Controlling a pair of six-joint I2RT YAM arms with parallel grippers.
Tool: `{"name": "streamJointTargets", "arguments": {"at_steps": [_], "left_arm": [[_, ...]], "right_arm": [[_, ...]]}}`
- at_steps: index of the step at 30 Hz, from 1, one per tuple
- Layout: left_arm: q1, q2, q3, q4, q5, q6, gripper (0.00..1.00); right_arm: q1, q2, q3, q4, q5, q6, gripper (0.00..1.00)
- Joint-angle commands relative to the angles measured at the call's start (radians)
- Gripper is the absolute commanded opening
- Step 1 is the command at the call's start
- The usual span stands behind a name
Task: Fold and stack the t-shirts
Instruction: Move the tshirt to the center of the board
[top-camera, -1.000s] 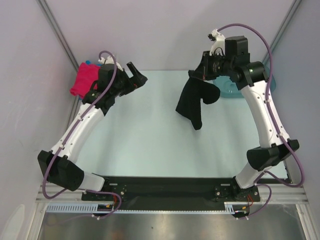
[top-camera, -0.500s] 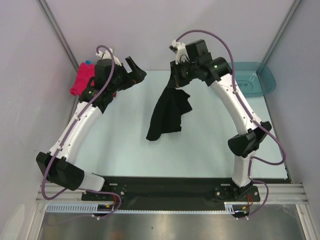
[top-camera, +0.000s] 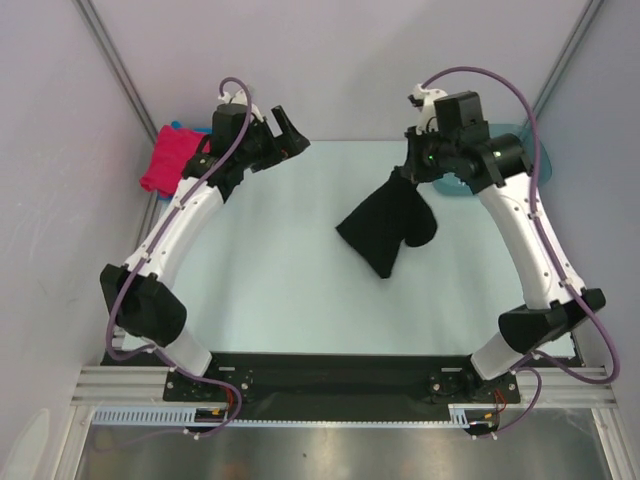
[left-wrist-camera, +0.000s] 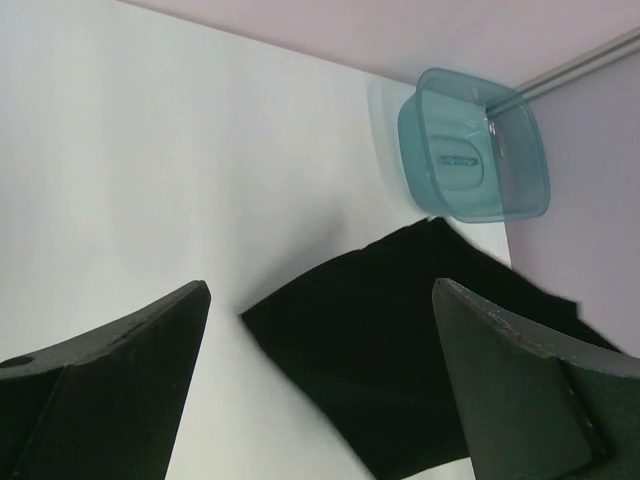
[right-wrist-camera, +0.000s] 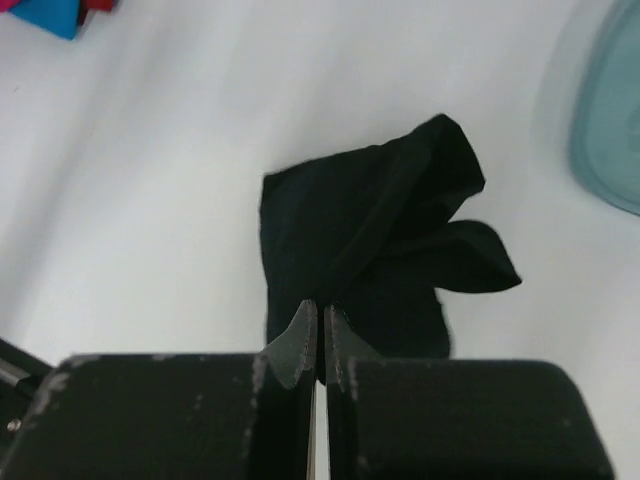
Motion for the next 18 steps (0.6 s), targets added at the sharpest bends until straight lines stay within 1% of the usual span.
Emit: {"name": "streamJointTargets", "arguments": {"at_steps": [1,4,6,7,8,9,10,11,13,14,16,17,18], "left_arm": [[0.001,0.01,0.059,0.011,0.053,0.006,1.0],[0.001,0.007,0.057,0.007,0.049,0.011,1.0],[0.001,0.001,0.053,0.004,0.044,0.014,1.0],[0.001,0.001,0.05,-0.002,0.04,0.014,1.0],[0.001,-0.004,0.048,-0.004,0.038,0.014,1.0],[0.001,-0.007,0.037,-0.004,0.036,0.012,1.0],[0.001,-0.012,0.033,-0.001,0.03,0.012,1.0],[0.001,-0.018,0.027,0.002,0.03,0.011,1.0],[0.003,-0.03,0.019,-0.004,0.024,0.014,1.0],[0.003,-0.033,0.02,-0.007,0.014,0.015,1.0],[0.003,-0.045,0.02,-0.021,0.001,0.023,1.0],[0.003,-0.05,0.019,-0.024,-0.011,0.026,1.0],[0.004,-0.058,0.019,-0.032,-0.017,0.028,1.0]], "right_arm": [[-0.038,-0.082,-0.004,0.084,0.076,0.001,0.0],[-0.044,-0.063,0.043,0.106,0.075,-0.016,0.0],[-0.041,-0.031,0.094,0.11,-0.001,-0.014,0.0],[-0.04,0.012,0.109,0.106,-0.037,-0.014,0.0],[-0.034,0.038,0.129,0.098,-0.125,-0.013,0.0],[-0.017,0.069,0.149,0.084,-0.167,-0.014,0.0],[-0.003,0.145,0.21,0.033,-0.199,-0.019,0.0],[0.015,0.182,0.244,0.002,-0.25,-0.029,0.0],[0.057,0.268,0.321,-0.075,-0.284,-0.036,0.0],[0.069,0.302,0.301,-0.06,-0.313,-0.028,0.0],[0.09,0.318,0.238,-0.011,-0.33,-0.003,0.0],[0.097,0.371,0.243,-0.02,-0.329,-0.005,0.0],[0.101,0.402,0.26,-0.038,-0.324,-0.023,0.25]]}}
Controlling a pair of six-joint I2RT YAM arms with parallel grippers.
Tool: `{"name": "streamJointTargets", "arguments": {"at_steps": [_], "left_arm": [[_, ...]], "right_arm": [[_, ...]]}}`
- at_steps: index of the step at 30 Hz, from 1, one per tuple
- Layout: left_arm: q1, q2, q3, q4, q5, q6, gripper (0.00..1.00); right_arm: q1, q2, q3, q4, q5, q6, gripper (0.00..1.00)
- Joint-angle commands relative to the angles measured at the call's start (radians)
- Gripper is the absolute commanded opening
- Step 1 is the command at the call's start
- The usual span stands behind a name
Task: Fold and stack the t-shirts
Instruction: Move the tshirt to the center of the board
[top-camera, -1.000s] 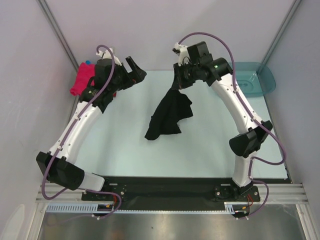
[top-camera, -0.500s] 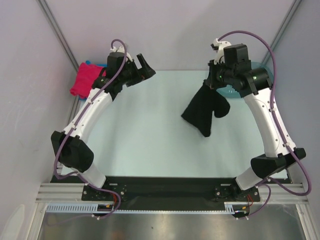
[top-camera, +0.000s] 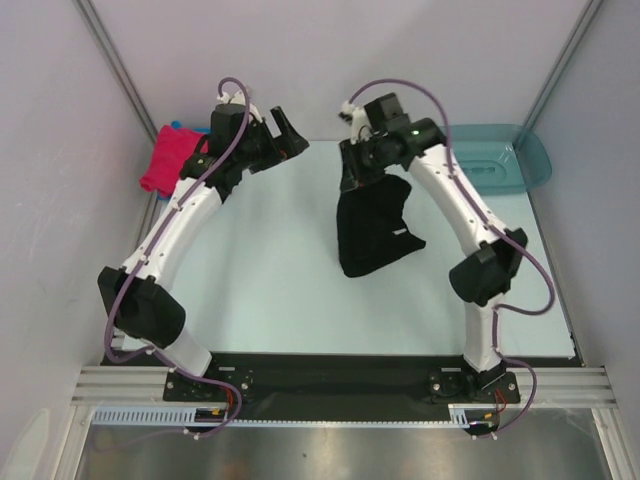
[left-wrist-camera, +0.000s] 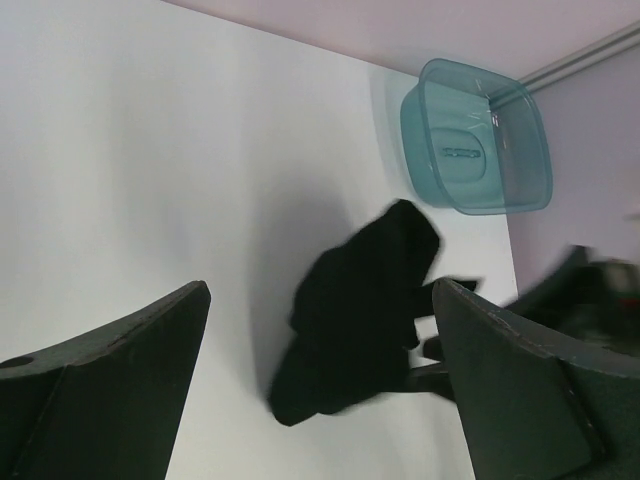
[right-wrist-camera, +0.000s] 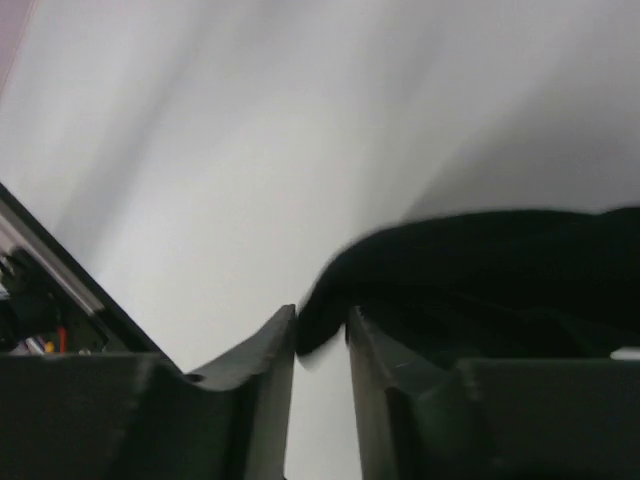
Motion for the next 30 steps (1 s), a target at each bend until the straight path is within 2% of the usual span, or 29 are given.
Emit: {"name": "streamJointTargets", "arguments": {"at_steps": [1,3,5,9,12,13,16,18,22,30], "left_arm": [[0.004,-0.071,0.01,-0.014,-0.04,0.026,1.0],[0.004,-0.085,-0.002,-0.016,-0.054,0.025,1.0],[0.004,-0.102,-0.011,-0.013,-0.063,0.028,1.0],[0.004,-0.111,-0.023,0.005,-0.035,0.04,1.0],[0.004,-0.073,-0.036,0.062,0.06,0.028,1.0],[0.006,-0.053,-0.037,0.076,0.157,0.017,1.0],[0.001,0.054,-0.026,0.108,0.357,-0.032,1.0],[-0.011,0.145,-0.002,0.087,0.423,-0.058,1.0],[-0.037,0.243,0.052,0.002,0.425,-0.033,1.0],[-0.036,0.409,0.239,-0.162,0.466,0.006,1.0]], "right_arm": [[0.019,0.081,0.034,-0.036,-0.077,-0.017,0.37],[0.013,0.11,0.027,-0.013,-0.034,0.013,0.76],[-0.002,0.118,0.039,-0.012,0.0,0.023,0.83],[-0.012,0.067,-0.019,0.02,0.107,0.029,0.86],[-0.033,0.04,-0.085,0.045,0.23,0.012,0.87],[-0.044,0.028,-0.108,0.063,0.248,0.017,0.88],[-0.099,0.035,-0.162,0.066,0.223,0.03,0.89],[-0.127,0.046,-0.185,0.083,0.2,0.032,0.88],[-0.164,0.096,-0.194,0.142,0.127,0.043,0.86],[-0.211,0.265,-0.052,0.156,0.049,0.049,0.85]]}}
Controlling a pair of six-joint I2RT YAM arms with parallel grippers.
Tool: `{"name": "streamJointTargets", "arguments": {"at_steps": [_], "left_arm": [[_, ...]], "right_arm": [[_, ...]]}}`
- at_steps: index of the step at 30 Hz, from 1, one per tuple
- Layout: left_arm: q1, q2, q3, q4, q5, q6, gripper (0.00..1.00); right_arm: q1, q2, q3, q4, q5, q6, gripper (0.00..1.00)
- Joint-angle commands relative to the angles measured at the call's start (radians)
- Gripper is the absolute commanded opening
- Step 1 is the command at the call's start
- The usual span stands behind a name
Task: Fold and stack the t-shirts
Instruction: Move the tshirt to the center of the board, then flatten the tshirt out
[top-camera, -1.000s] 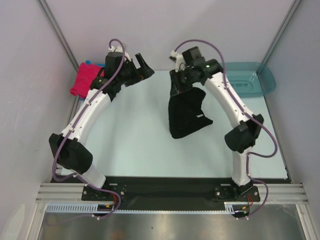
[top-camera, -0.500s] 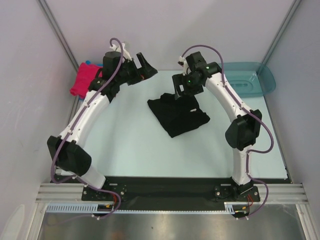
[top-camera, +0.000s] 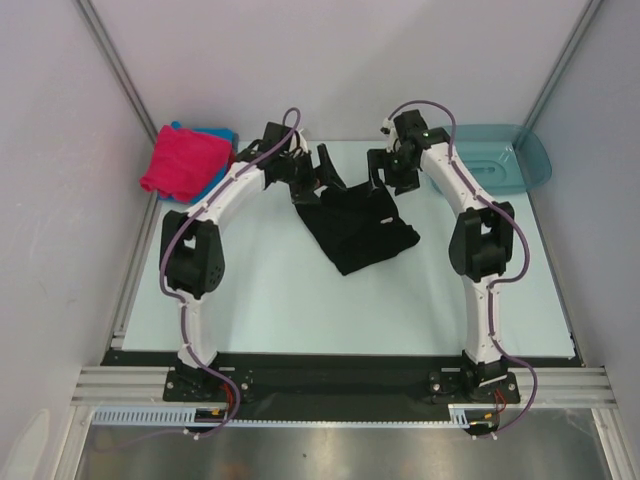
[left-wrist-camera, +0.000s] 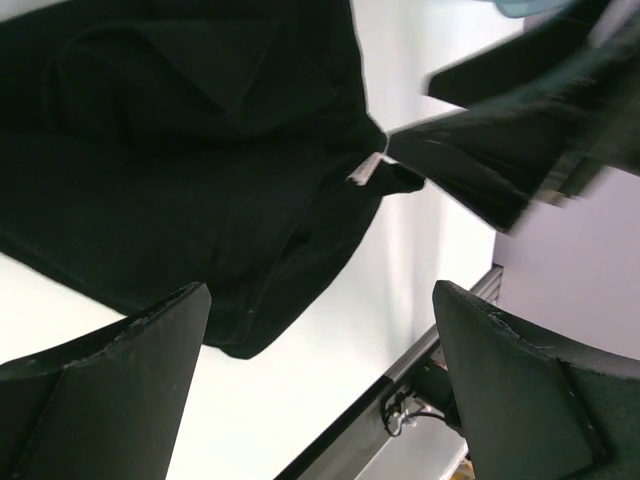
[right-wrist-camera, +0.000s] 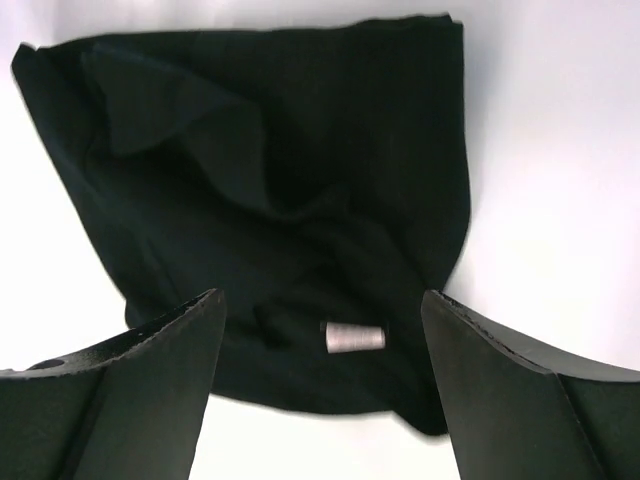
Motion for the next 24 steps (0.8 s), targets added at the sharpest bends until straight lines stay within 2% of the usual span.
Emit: {"name": "streamJointTargets", "arguments": {"at_steps": [1,9,16,19,22,24], "left_arm": [[-0.001,0.02,0.13,-0.064,0.057,0.032,1.0],[0.006,0.106,0.235,-0.173,0.045,0.045,1.0],[0.011,0.146,0.308,-0.209,0.037,0.051,1.0],[0.012,0.154,0.324,-0.209,0.043,0.051,1.0],[0.012,0.158,0.324,-0.207,0.046,0.049,1.0],[0.012,0.158,0.324,-0.209,0.049,0.049,1.0]], "right_arm": [[-0.01,0.054,0.097,0.02,-0.074,0.001,0.85],[-0.031,0.126,0.143,0.063,-0.21,0.043,0.85],[-0.042,0.211,0.145,0.083,-0.356,0.061,0.85],[-0.042,0.231,0.115,0.094,-0.364,0.054,0.85],[-0.05,0.251,0.097,0.102,-0.374,0.054,0.81],[-0.056,0.264,0.1,0.1,-0.376,0.052,0.68]]}}
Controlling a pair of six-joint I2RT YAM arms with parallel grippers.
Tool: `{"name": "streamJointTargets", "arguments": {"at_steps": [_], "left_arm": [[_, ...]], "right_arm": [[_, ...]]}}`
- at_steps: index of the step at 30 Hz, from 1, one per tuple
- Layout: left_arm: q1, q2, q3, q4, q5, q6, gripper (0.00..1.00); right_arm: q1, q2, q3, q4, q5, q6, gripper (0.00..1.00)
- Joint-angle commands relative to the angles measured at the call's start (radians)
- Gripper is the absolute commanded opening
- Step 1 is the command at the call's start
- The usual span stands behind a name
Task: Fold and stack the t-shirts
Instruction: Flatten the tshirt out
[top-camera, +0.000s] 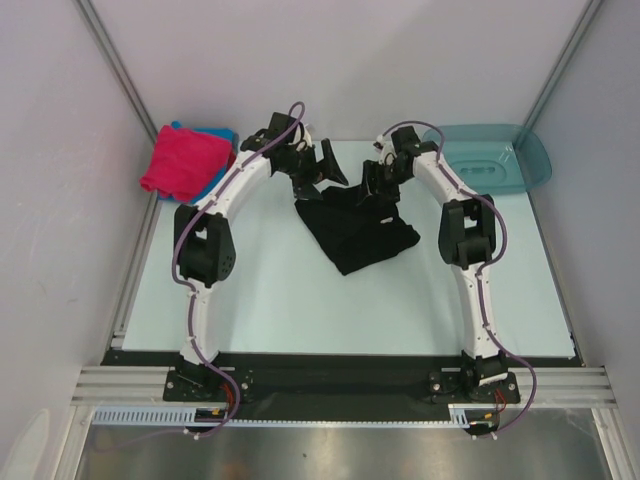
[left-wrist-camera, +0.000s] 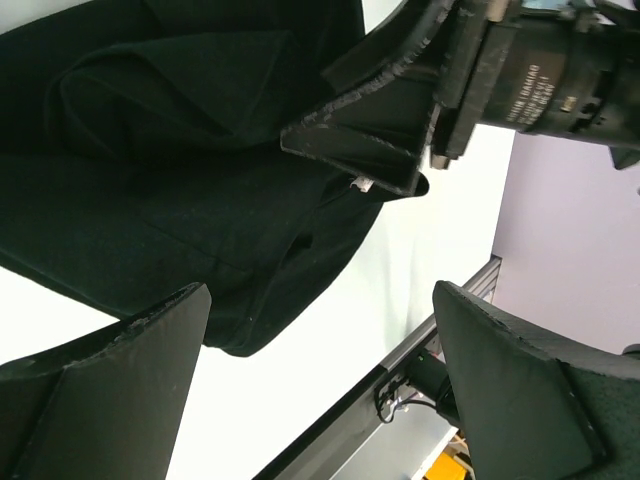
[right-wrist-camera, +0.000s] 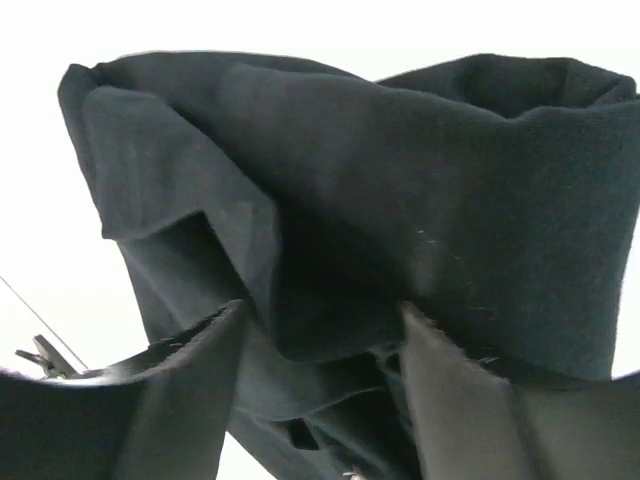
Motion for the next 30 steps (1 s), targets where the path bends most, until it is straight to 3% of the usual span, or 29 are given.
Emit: {"name": "streamJointTargets", "arguments": {"at_steps": [1,2,4,5,6,9,15,21,26,30], "left_arm": [[0.006,-0.004,0.045,-0.008,0.016,0.017,1.0],[0.006,-0.004,0.043,-0.009,0.015,0.016,1.0],[0.006,-0.005,0.042,-0.007,0.015,0.017,1.0],[0.006,-0.007,0.039,-0.007,0.017,0.016,1.0],[0.006,-0.007,0.037,-0.007,0.016,0.017,1.0],[0.006,-0.018,0.019,0.005,0.015,0.014,1.0],[0.006,-0.042,-0.016,0.005,0.003,0.02,1.0],[0.009,-0.122,-0.096,-0.007,-0.069,0.056,1.0],[0.018,-0.167,-0.112,-0.004,-0.07,0.068,1.0],[0.019,-0.162,-0.109,-0.007,-0.029,0.057,1.0]], "right_arm": [[-0.013,0.012,0.004,0.019,-0.039,0.004,0.63],[-0.016,0.014,0.003,0.02,-0.039,0.002,0.51],[-0.016,0.014,0.006,0.02,-0.038,0.006,0.37],[-0.016,0.011,0.007,0.019,-0.036,0.004,0.13],[-0.015,0.006,0.006,0.013,-0.036,0.006,0.02],[-0.002,-0.054,-0.008,0.011,-0.019,-0.02,0.0],[0.054,-0.328,-0.066,0.007,0.025,-0.103,0.0],[0.081,-0.63,-0.143,0.013,0.201,-0.12,0.0],[0.1,-0.767,-0.123,-0.056,0.379,-0.103,0.0],[0.226,-0.841,-0.045,-0.162,0.545,-0.073,0.0]]}}
